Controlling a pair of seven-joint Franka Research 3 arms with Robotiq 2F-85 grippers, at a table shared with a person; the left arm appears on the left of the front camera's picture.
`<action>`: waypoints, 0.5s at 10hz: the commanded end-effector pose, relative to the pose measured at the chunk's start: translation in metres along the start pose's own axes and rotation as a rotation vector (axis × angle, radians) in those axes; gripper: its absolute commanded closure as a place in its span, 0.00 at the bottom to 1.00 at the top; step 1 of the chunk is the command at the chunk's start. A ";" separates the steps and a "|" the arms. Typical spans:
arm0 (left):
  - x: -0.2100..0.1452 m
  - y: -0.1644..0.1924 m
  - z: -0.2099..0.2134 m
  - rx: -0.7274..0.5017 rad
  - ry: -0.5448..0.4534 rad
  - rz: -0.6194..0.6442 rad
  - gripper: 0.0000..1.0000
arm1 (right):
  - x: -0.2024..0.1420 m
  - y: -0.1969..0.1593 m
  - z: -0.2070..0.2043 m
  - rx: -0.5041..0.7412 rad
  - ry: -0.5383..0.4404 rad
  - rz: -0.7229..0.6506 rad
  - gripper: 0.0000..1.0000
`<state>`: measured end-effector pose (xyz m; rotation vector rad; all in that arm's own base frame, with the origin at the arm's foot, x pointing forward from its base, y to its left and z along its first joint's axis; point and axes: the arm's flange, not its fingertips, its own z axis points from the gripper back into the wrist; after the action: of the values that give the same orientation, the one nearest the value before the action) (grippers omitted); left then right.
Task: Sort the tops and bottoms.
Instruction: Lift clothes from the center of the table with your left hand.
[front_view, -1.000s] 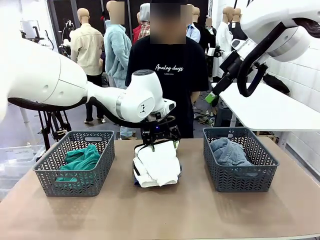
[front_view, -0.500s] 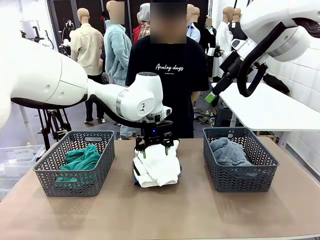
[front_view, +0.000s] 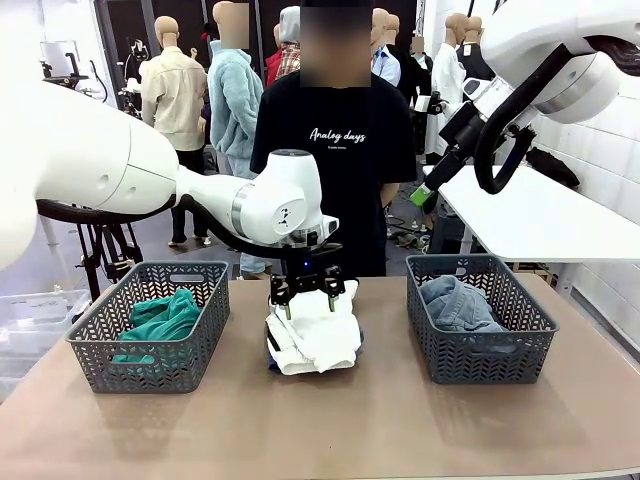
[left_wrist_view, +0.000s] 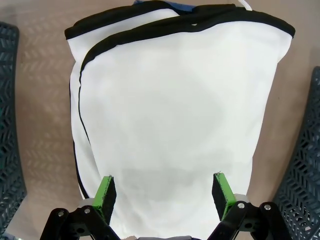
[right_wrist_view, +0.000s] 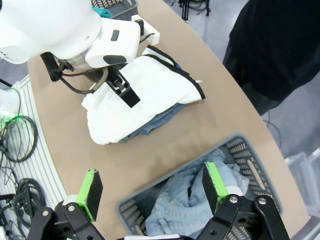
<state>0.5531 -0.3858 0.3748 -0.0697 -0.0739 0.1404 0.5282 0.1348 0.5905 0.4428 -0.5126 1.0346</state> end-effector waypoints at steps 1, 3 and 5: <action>0.006 -0.001 -0.005 -0.025 0.020 -0.026 0.00 | -0.001 0.000 0.000 0.002 -0.001 0.014 0.00; 0.008 -0.001 -0.013 -0.012 0.040 -0.021 0.00 | -0.001 0.000 0.000 0.002 -0.001 0.014 0.00; 0.007 -0.003 -0.015 0.004 0.054 -0.053 0.20 | -0.001 0.000 0.000 0.002 -0.001 0.014 0.00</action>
<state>0.5566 -0.3885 0.3564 -0.0625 -0.0450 0.1123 0.5282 0.1348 0.5905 0.4428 -0.5126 1.0346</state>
